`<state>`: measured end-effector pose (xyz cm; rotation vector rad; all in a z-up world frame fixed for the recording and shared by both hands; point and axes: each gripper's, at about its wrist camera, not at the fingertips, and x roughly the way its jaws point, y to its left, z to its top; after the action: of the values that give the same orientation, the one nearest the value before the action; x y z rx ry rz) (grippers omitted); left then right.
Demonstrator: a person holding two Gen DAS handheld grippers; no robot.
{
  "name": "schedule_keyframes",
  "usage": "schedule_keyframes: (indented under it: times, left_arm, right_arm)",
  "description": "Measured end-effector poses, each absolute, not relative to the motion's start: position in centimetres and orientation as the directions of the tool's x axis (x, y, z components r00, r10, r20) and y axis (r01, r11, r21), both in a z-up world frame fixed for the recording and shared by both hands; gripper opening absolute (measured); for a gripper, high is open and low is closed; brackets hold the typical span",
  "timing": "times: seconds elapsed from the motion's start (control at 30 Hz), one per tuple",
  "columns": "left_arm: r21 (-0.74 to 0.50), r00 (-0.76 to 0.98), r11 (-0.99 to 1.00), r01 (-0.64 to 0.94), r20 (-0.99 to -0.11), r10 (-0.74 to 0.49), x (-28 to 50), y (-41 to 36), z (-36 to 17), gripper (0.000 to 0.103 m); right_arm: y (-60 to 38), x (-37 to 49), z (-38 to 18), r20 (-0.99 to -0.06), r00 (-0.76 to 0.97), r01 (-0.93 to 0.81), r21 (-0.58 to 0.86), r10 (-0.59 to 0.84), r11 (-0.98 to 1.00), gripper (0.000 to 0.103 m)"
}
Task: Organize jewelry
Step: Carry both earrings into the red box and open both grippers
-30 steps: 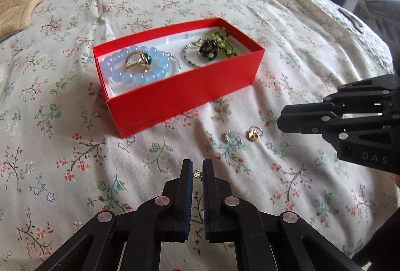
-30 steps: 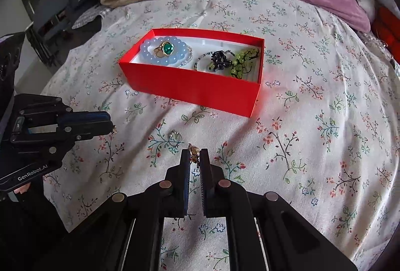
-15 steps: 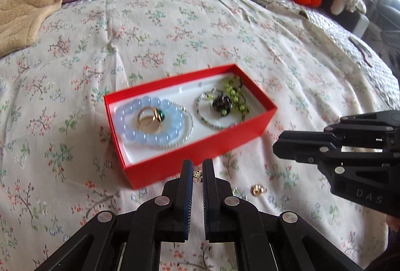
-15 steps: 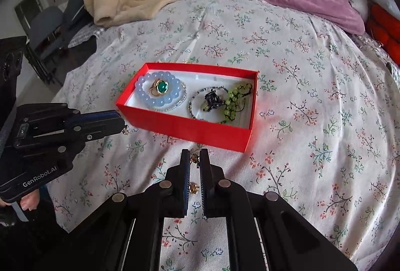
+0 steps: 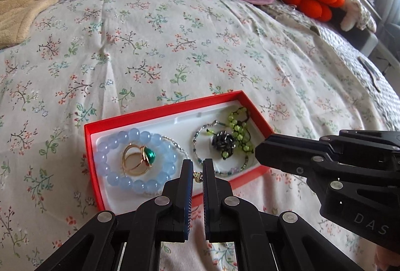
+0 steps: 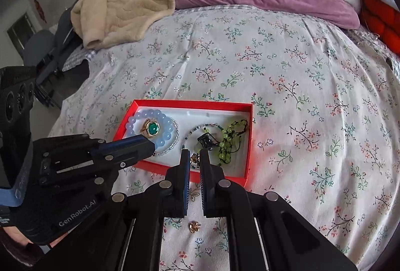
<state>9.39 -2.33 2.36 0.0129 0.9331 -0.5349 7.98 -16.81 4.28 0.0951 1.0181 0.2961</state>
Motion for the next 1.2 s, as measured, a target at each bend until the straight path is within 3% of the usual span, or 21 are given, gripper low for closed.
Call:
schedule_keyframes:
  times: [0.27, 0.4, 0.53, 0.67, 1.2]
  left_arm:
    - [-0.188, 0.467, 0.879, 0.438, -0.788, -0.401, 10.1, -3.1, 0.9, 0.003]
    - [-0.162, 0.469, 0.876, 0.455, -0.792, -0.39, 9.6, -3.0, 1.0, 0.025]
    - [-0.125, 0.486, 0.878, 0.463, -0.793, -0.369, 8.8, -2.6, 1.4, 0.028]
    - [-0.122, 0.486, 0.885, 0.45, -0.798, -0.357, 8.6, -1.5, 1.5, 0.04]
    - [-0.111, 0.476, 0.889, 0.445, -0.811, -0.34, 8.2, 0.5, 1.3, 0.056]
  right_arm:
    - [-17.3, 9.6, 3.2, -0.832, 0.466, -0.16, 0.257, 0.302, 0.953, 0.008]
    - [-17.2, 10.2, 2.9, -0.833, 0.456, -0.156, 0.271, 0.313, 0.95, 0.008]
    - [-16.9, 10.9, 2.8, -0.826, 0.452, -0.154, 0.301, 0.338, 0.941, 0.008]
    - [-16.2, 12.1, 2.6, -0.82, 0.445, -0.157, 0.324, 0.359, 0.933, 0.008]
    - [-15.7, 14.7, 1.2, -0.822, 0.417, -0.132, 0.368, 0.388, 0.92, 0.011]
